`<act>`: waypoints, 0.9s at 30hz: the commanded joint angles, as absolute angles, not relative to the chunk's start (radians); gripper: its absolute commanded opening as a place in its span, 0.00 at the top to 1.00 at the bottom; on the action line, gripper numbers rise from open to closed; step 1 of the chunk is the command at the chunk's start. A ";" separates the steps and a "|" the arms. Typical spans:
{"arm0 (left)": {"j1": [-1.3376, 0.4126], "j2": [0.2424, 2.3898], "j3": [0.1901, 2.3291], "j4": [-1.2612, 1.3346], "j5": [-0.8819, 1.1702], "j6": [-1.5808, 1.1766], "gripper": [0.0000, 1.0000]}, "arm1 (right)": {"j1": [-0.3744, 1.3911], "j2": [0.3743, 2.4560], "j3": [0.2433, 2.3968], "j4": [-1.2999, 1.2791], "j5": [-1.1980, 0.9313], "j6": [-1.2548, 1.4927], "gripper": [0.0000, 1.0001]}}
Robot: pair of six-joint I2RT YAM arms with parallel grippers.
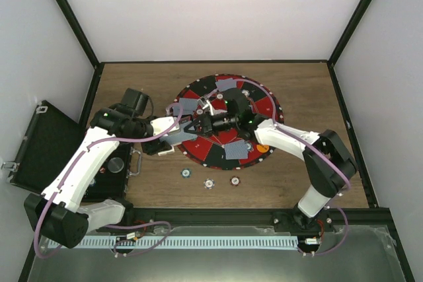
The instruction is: Distribute texas hold em gaming equipment
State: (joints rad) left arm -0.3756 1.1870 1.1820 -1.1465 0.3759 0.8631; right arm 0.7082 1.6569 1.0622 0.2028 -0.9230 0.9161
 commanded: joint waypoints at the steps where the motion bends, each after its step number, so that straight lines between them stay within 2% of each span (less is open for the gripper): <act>1: -0.378 1.181 1.197 -1.139 0.415 0.860 0.94 | 0.679 1.610 1.040 0.155 -0.890 0.915 0.99; 9: -0.376 1.182 1.133 -1.104 0.359 0.871 0.94 | 0.576 1.537 0.977 0.131 -0.926 0.900 0.99; 16: -0.365 1.183 1.045 -1.043 0.279 0.893 0.95 | 0.335 1.504 0.949 0.007 -0.957 0.776 0.99; 21: -0.363 1.179 0.978 -1.030 0.264 0.921 0.95 | 0.171 1.603 1.018 -0.153 -0.889 0.620 0.99; 27: -0.364 1.178 0.881 -0.986 0.272 0.942 0.94 | 0.106 1.786 1.134 -0.255 -0.790 0.507 0.99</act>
State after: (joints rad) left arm -0.3660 1.1866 0.9241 -1.0279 0.2649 0.9112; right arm 0.1242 1.6970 1.0546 -0.1349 -0.8616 0.6216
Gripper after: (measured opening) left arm 0.609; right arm 0.018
